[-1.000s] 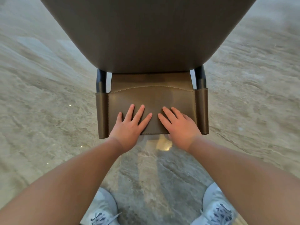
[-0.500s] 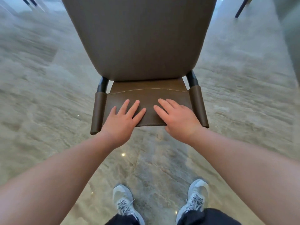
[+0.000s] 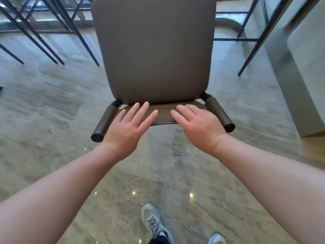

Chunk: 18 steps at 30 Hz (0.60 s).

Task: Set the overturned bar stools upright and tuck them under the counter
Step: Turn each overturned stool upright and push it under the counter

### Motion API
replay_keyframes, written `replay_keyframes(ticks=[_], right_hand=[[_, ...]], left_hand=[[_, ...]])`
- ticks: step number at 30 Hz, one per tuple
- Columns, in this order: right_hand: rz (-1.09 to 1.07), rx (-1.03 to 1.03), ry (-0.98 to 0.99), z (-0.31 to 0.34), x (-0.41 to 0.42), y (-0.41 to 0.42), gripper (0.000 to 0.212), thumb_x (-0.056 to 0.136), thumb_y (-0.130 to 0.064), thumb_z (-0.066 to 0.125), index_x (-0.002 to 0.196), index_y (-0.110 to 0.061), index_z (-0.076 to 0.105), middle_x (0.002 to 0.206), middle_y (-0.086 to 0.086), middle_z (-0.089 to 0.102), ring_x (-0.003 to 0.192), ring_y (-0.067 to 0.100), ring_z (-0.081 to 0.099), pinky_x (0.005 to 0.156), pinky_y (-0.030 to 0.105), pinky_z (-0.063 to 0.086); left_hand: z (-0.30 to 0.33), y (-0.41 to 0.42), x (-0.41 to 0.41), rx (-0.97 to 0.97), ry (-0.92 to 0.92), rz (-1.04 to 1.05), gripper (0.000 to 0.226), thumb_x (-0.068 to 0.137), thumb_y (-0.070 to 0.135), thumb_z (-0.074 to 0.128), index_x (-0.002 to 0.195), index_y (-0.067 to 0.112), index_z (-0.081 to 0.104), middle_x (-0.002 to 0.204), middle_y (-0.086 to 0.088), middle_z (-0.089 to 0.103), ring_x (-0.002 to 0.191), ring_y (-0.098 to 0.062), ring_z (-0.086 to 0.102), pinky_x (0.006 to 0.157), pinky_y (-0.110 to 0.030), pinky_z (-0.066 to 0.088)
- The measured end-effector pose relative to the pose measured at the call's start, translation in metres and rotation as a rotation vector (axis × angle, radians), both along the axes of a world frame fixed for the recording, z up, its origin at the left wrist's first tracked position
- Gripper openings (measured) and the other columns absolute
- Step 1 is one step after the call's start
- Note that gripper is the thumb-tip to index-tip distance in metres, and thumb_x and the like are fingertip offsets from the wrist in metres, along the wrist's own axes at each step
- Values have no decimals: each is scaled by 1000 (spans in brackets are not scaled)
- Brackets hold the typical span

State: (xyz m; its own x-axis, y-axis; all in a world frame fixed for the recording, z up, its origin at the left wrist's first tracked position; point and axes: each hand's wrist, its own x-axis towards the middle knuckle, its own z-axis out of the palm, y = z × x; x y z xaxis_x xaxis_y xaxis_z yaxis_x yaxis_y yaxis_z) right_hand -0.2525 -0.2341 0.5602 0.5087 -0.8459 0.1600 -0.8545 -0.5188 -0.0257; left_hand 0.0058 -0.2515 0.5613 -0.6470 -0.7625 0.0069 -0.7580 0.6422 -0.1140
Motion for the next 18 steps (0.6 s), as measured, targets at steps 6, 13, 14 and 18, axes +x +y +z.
replay_keyframes(ticks=[6, 13, 14, 18], right_hand=[[-129, -117, 98, 48, -4, -77, 52, 83, -2, 56, 136, -4, 55, 125, 22, 62, 111, 41, 60, 91, 51, 51], [-427, -238, 98, 85, 13, -149, 65, 77, -6, 65, 141, -15, 52, 128, 19, 59, 118, 41, 55, 102, 61, 40], [-449, -246, 92, 88, 14, -159, 66, 78, -8, 65, 141, -16, 52, 129, 18, 58, 119, 41, 55, 102, 62, 39], [-483, -305, 89, 101, 13, -202, 57, 85, -28, 63, 140, -21, 51, 133, 16, 56, 123, 39, 52, 100, 64, 39]], left_hand=[[47, -91, 8, -148, -5, -166, 73, 88, -2, 14, 157, 21, 17, 161, -18, 23, 145, -41, 28, 108, -62, 34], [90, -183, 7, -321, -23, -192, 64, 96, 8, 0, 158, 21, 13, 162, -16, 18, 146, -40, 24, 112, -60, 27], [95, -194, 5, -335, -13, -184, 64, 97, 8, 5, 158, 22, 13, 162, -16, 18, 147, -40, 24, 111, -60, 26], [118, -234, -5, -361, 39, -139, 74, 88, 14, 42, 157, 24, 18, 162, -16, 20, 147, -40, 23, 110, -63, 25]])
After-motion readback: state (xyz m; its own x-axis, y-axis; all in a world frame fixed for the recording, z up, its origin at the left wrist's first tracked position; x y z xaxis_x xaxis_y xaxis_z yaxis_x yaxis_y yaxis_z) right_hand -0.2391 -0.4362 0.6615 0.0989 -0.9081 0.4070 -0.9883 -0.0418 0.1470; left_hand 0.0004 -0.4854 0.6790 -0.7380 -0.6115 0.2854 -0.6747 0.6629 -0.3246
